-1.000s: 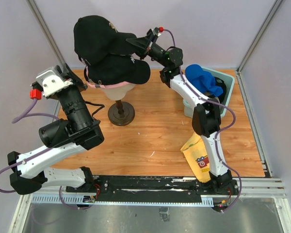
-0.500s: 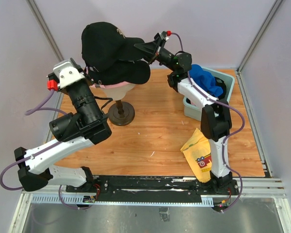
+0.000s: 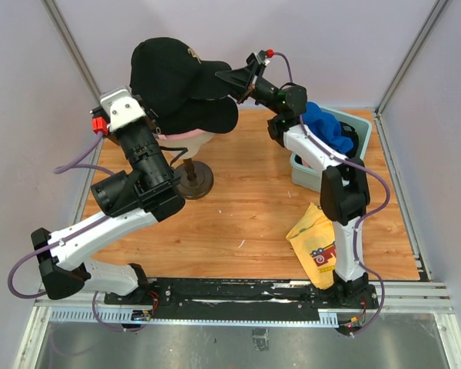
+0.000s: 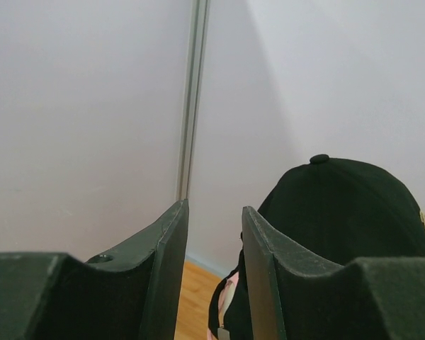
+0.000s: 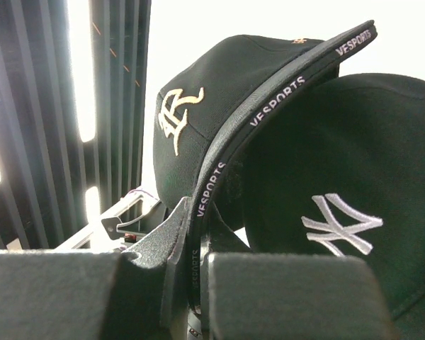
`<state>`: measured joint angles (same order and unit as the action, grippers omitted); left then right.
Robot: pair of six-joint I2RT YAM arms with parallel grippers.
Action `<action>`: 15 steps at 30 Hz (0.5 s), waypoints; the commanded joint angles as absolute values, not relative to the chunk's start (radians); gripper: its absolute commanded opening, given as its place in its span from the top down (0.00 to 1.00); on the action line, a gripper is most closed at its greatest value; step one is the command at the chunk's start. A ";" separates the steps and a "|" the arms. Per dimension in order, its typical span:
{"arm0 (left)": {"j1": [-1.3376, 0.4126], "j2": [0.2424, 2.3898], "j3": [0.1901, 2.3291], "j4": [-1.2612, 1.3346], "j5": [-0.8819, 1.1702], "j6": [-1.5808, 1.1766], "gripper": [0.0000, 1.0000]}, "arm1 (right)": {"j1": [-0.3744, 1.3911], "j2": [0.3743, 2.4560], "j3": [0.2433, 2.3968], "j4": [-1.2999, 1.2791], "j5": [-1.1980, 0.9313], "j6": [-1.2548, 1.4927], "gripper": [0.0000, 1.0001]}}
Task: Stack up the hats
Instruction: Stack the hat on the hat.
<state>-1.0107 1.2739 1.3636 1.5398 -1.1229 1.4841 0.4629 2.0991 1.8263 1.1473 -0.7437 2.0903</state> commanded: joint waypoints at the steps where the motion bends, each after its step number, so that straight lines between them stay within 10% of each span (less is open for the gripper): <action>1: -0.999 1.273 1.391 1.761 -1.117 1.454 0.59 | 0.472 2.137 1.903 1.187 -0.760 2.238 0.99; 15: -0.970 1.285 1.416 1.649 -1.111 1.392 0.58 | 0.515 2.187 2.041 0.995 -0.811 2.146 1.00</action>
